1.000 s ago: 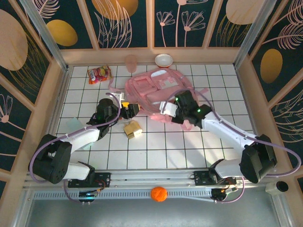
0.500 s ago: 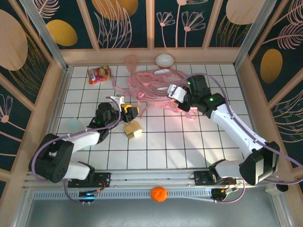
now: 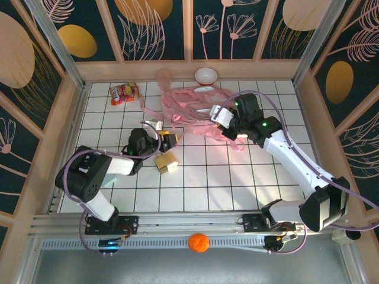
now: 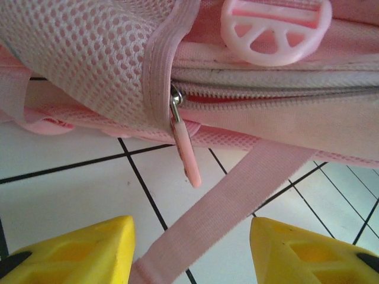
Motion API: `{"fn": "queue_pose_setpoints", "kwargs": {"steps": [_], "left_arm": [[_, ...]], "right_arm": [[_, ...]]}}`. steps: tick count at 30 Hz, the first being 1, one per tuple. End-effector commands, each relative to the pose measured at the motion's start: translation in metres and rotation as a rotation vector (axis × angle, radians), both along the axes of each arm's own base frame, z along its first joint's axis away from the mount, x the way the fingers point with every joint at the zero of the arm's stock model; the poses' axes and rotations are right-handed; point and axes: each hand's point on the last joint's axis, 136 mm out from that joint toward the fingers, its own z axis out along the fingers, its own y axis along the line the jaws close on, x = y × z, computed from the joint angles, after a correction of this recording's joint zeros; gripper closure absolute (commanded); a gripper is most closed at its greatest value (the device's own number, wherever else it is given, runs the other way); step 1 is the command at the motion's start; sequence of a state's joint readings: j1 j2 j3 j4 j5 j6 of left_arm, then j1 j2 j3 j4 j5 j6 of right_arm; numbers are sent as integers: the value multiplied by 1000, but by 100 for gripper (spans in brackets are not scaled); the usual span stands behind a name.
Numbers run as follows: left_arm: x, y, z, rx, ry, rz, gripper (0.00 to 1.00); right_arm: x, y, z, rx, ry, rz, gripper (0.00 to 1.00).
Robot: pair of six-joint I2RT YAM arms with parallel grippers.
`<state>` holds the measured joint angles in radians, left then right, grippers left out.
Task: Pack books, pencil case, and school supplies into a backpack
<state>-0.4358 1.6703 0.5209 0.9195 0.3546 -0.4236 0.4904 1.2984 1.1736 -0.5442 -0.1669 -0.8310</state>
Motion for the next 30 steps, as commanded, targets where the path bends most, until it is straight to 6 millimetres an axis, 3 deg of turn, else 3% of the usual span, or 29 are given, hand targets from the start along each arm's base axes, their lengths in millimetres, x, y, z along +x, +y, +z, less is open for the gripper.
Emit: {"fn": "queue_pose_setpoints", "kwargs": {"steps": [1, 2, 3, 5, 8, 14, 16, 24, 26, 30], "left_arm": [[15, -9, 25, -25, -121, -5, 47], [18, -10, 30, -29, -138, -4, 48], [21, -12, 20, -17, -123, -4, 48], [26, -14, 18, -10, -130, -3, 50], [32, -17, 17, -6, -141, -4, 58], [27, -23, 13, 15, -146, -47, 93], [21, -27, 14, 16, -146, -82, 100], [-12, -44, 28, -29, -139, -232, 100], [-18, -46, 40, -45, -147, -253, 100], [-29, -52, 48, -53, -137, -305, 100]], "right_arm": [[6, 5, 60, 119, -125, -12, 100], [5, 6, 59, 119, -121, -9, 100], [5, 6, 60, 119, -122, -8, 100], [4, 6, 60, 120, -121, -5, 100], [2, 6, 60, 124, -118, -4, 100], [7, 3, 61, 137, -135, -44, 100], [12, 0, 58, 141, -146, -81, 100], [28, -10, 32, 128, -151, -226, 100], [30, -11, 25, 116, -161, -261, 100], [31, -9, 23, 171, -176, -302, 100]]}}
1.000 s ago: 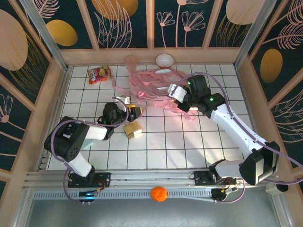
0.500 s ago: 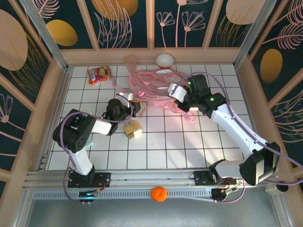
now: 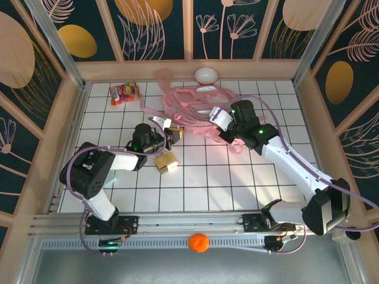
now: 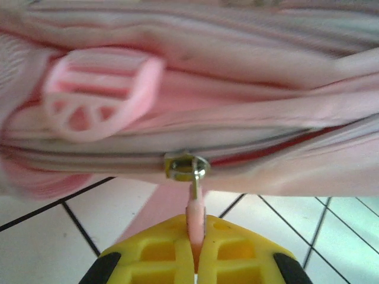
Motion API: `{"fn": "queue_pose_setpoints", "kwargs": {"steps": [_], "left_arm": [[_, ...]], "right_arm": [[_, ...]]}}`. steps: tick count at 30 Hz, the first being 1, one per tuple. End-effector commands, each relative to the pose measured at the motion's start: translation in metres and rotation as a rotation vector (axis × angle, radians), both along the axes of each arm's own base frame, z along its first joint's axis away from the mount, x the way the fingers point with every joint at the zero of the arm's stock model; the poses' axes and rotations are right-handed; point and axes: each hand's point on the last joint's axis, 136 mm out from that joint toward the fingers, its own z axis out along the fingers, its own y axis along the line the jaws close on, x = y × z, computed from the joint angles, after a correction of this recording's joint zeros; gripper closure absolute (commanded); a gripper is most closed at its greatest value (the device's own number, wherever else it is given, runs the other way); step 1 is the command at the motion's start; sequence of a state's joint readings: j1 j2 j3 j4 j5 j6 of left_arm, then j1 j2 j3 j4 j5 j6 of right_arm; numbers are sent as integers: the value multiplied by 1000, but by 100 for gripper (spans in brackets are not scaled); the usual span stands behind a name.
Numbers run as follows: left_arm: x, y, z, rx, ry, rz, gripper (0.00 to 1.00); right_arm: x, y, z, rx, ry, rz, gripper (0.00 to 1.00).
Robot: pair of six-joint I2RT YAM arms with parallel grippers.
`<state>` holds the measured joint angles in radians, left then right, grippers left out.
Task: Pack books, pencil case, and school supplies into a backpack
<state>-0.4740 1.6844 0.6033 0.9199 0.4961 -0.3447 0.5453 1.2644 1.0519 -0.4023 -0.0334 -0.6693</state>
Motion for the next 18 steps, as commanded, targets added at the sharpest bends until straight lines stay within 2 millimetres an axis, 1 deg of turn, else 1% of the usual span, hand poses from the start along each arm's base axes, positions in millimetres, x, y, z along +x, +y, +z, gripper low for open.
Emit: {"fn": "queue_pose_setpoints", "kwargs": {"steps": [1, 3, 7, 11, 15, 18], "left_arm": [[-24, -15, 21, -28, -27, -129, 100], [-31, -20, 25, -16, -23, -170, 100], [-48, -30, 35, 1, -16, -251, 100], [-64, -42, 46, 6, -20, -329, 100], [-78, -51, 53, 13, -19, -384, 100], [-85, -58, 53, 17, 1, -416, 100]], "right_arm": [[29, -8, 38, 131, -170, -163, 100], [27, -1, 34, 151, -175, -170, 100], [32, 2, 19, 175, -166, -222, 100], [33, 11, 8, 211, -152, -244, 100], [35, 20, -6, 241, -126, -275, 100], [32, 32, -16, 264, -100, -255, 100]]}}
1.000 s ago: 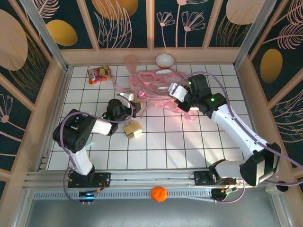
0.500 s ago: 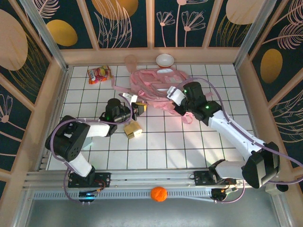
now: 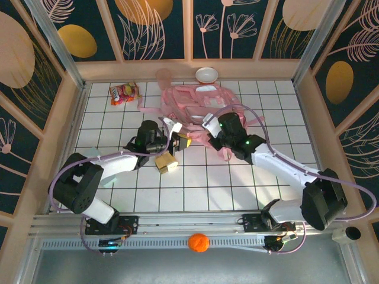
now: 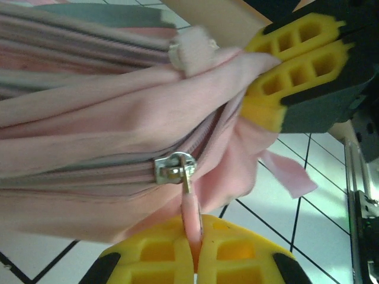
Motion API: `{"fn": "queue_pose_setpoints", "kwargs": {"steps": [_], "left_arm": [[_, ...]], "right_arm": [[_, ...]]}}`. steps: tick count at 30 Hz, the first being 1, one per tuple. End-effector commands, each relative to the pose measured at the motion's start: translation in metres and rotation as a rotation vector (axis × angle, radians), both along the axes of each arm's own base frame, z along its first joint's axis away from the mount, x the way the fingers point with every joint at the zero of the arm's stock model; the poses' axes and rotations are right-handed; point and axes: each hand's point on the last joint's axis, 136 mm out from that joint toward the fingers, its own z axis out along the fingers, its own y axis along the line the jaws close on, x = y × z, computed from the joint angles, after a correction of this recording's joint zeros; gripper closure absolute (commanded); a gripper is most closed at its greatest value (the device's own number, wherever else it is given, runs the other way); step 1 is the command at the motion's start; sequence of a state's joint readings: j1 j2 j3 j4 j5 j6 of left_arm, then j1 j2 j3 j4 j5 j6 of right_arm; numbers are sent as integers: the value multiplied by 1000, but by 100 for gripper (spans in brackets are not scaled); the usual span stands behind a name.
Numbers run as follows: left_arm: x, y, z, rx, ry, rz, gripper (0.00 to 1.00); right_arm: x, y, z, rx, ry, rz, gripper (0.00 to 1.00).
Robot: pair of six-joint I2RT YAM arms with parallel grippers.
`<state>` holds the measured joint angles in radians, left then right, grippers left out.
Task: Pack books, pencil case, and school supplies into a backpack
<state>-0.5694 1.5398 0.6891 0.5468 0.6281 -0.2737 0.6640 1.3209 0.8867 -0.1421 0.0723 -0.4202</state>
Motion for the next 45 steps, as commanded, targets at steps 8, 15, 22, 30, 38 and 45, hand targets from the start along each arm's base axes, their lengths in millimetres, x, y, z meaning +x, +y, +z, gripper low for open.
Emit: {"fn": "queue_pose_setpoints", "kwargs": {"steps": [8, 15, 22, 30, 38, 45], "left_arm": [[-4, -8, 8, 50, -22, 4, 100], [2, 6, -48, 191, 94, 88, 100], [-1, 15, -88, 314, 140, 85, 100], [-12, 13, -98, 335, 163, 30, 100], [-49, -19, -87, 340, 138, -187, 100], [-60, -55, -63, 275, 117, -243, 97]], "right_arm": [[11, 20, 14, 242, 30, -55, 65], [-17, -10, -6, 475, 367, -332, 32], [-27, -69, -54, 649, 619, -833, 27], [-33, -51, -70, 861, 710, -885, 33], [-23, -63, -97, 920, 649, -1022, 48], [-21, -69, -93, 975, 590, -1080, 51]]}}
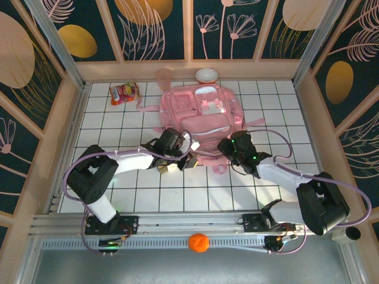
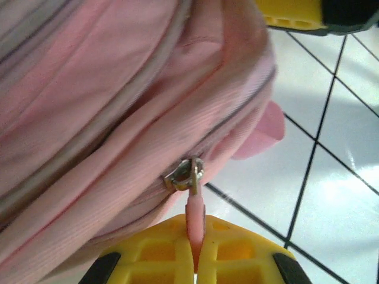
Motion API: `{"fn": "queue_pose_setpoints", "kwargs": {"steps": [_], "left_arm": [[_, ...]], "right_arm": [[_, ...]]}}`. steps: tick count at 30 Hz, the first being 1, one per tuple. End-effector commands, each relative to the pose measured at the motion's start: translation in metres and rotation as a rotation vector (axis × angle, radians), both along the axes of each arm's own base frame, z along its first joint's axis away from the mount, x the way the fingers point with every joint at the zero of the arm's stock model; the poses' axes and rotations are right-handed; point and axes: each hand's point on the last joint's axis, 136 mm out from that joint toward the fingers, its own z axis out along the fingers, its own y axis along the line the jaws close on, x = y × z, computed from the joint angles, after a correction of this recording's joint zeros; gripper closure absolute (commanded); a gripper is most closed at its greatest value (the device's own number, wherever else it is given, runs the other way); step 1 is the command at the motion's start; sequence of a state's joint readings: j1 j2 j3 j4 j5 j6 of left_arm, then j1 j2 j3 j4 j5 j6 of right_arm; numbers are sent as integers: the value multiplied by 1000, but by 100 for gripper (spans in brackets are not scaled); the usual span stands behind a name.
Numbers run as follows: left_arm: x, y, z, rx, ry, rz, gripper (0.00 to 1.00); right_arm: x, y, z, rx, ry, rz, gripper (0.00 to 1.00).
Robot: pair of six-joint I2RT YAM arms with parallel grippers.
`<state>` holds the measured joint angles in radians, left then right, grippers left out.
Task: Pack books, pencil case, and school supplies into a backpack
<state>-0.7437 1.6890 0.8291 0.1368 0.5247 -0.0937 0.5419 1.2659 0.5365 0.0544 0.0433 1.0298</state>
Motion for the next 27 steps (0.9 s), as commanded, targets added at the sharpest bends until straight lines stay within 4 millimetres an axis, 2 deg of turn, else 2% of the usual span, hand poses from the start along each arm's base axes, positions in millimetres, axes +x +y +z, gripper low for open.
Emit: {"fn": "queue_pose_setpoints", "kwargs": {"steps": [1, 3, 8, 11, 14, 17, 19, 24, 26, 27], "left_arm": [[-9, -30, 26, -84, -15, -76, 93], [-12, -43, 35, -98, -32, -88, 90], [-14, -66, 28, -108, -36, -92, 82], [-15, -68, 20, -90, -30, -93, 73], [-11, -64, 25, -69, -86, -93, 60], [-7, -51, 38, -62, -163, -96, 44], [-2, -36, 55, -90, -217, -99, 35], [6, 5, 75, -66, -450, -192, 24], [0, 17, 71, -14, -573, -300, 22], [5, 22, 67, 35, -628, -316, 22]], "right_arm": [[2, -3, 1, 14, -30, -70, 52], [3, 0, 3, 21, -39, -68, 52], [5, 4, 9, 16, -64, -48, 52], [6, 5, 16, 18, -89, -26, 52], [5, 4, 24, 3, -117, 16, 51], [1, 4, 31, -43, -145, 102, 50], [3, -7, 37, -88, -168, 132, 49], [-9, -6, 58, -122, -233, 292, 43], [-14, -7, 64, -140, -254, 323, 42], [-16, -8, 66, -148, -263, 334, 41]]}}
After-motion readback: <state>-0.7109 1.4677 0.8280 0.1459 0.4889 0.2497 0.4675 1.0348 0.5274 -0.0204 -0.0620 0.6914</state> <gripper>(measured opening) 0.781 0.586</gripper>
